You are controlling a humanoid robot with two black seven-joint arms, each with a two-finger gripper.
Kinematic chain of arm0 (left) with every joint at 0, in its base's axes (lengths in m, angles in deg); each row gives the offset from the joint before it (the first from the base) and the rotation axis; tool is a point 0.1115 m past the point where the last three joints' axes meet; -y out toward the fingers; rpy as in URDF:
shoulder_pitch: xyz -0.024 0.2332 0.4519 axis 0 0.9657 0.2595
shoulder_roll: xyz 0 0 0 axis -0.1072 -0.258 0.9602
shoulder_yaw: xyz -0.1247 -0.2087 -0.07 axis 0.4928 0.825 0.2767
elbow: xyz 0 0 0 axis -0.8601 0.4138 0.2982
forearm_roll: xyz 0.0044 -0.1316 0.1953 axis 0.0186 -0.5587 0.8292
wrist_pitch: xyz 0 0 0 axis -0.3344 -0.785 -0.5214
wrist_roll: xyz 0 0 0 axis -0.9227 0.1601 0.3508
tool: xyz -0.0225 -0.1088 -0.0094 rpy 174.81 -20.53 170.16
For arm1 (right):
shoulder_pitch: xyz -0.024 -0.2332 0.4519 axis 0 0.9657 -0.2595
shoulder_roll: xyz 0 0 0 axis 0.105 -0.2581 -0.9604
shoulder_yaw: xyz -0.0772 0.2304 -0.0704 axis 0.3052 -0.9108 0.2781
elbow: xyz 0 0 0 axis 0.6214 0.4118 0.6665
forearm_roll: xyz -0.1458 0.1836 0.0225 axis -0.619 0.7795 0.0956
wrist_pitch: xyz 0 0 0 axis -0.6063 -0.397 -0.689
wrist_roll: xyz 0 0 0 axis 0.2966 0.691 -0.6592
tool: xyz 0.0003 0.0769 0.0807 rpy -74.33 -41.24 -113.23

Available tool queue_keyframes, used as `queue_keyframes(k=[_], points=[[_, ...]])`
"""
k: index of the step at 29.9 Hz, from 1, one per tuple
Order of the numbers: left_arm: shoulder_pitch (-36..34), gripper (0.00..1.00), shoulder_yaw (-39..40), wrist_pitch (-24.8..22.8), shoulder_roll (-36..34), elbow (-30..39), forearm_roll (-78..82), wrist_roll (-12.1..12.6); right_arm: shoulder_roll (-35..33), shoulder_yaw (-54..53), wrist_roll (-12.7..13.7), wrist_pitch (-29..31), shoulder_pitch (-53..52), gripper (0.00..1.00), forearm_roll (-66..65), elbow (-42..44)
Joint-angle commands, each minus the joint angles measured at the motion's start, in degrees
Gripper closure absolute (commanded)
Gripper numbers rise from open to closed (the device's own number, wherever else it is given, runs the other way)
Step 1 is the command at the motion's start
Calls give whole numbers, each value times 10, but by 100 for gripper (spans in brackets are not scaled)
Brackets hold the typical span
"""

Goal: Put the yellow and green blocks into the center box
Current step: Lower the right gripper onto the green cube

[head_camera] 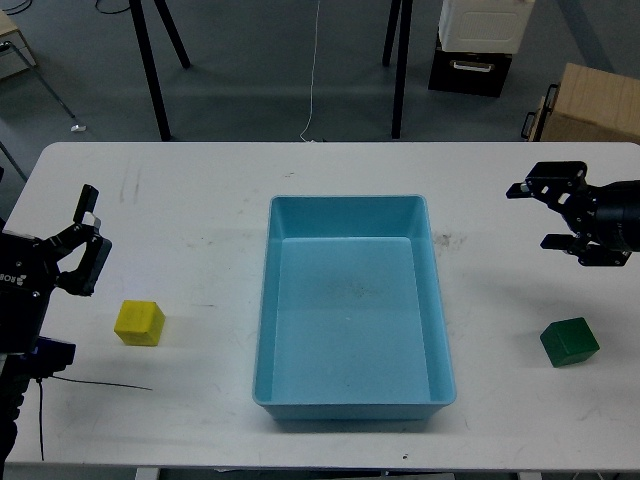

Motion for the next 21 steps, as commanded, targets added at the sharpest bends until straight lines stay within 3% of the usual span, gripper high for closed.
queue_keyframes(k=[1,9,21], points=[[0,0,0,0,-1,-1,0,0,71,125,25,58,-140,0,-51,-1],[0,0,-1,0,-3,-2,0,0,90,198,37,79,-155,0,-217,-40],[-7,0,-3,0,-3,-10,0,1,30,250,37,79,-102,0,-263,-62]])
